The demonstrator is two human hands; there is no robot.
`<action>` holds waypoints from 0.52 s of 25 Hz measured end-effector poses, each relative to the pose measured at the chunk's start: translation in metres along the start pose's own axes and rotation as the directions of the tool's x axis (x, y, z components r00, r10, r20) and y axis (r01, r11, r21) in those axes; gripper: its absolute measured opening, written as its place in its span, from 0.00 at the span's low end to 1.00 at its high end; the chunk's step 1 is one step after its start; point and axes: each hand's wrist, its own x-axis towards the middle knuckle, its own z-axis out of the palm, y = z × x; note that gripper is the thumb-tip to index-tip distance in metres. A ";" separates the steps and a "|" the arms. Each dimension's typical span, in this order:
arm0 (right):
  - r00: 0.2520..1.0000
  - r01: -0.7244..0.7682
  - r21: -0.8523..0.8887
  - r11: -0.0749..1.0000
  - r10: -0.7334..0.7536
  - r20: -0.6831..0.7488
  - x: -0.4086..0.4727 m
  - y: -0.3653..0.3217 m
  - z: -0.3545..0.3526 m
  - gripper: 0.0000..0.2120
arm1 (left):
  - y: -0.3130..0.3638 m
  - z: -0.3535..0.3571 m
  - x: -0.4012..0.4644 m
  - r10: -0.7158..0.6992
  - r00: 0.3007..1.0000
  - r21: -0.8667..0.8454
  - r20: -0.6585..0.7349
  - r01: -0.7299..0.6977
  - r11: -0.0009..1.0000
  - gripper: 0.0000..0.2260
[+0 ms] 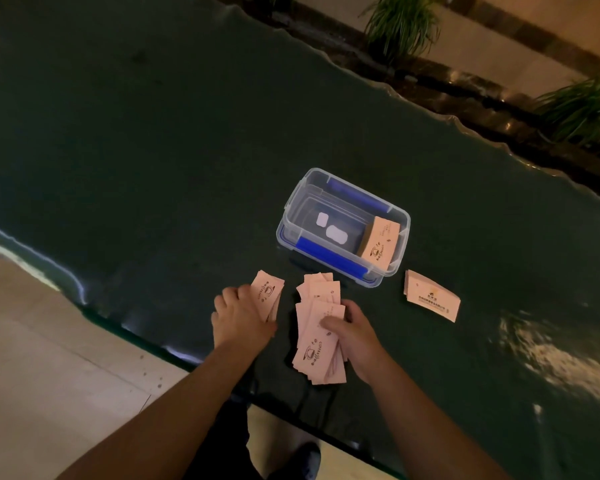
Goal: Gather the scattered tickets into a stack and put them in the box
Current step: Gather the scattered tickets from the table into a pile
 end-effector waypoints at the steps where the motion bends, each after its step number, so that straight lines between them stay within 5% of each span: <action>1: 1.000 -0.007 0.010 1.000 0.007 -0.001 0.000 0.001 -0.002 0.21 | 0.002 -0.002 0.003 -0.019 1.000 0.000 0.018 0.019 1.000 0.41; 4: 0.998 -0.057 0.086 0.995 0.058 -0.007 -0.001 0.003 -0.011 0.24 | 0.009 -0.006 0.010 0.010 0.996 0.044 0.087 -0.014 0.999 0.40; 7: 0.996 -0.090 0.154 0.984 0.092 -0.001 -0.001 0.007 -0.022 0.19 | 0.014 -0.012 0.018 0.221 0.952 0.065 0.213 -0.239 0.969 0.37; 11: 0.999 -0.042 0.052 0.998 0.040 0.028 -0.008 0.004 -0.036 0.16 | 0.028 -0.015 0.025 0.614 0.712 0.083 0.340 -0.673 0.735 0.31; 13: 0.999 -0.009 -0.024 1.000 0.010 0.032 -0.010 -0.002 -0.042 0.17 | 0.032 -0.012 0.026 0.667 0.671 0.090 0.325 -0.724 0.684 0.33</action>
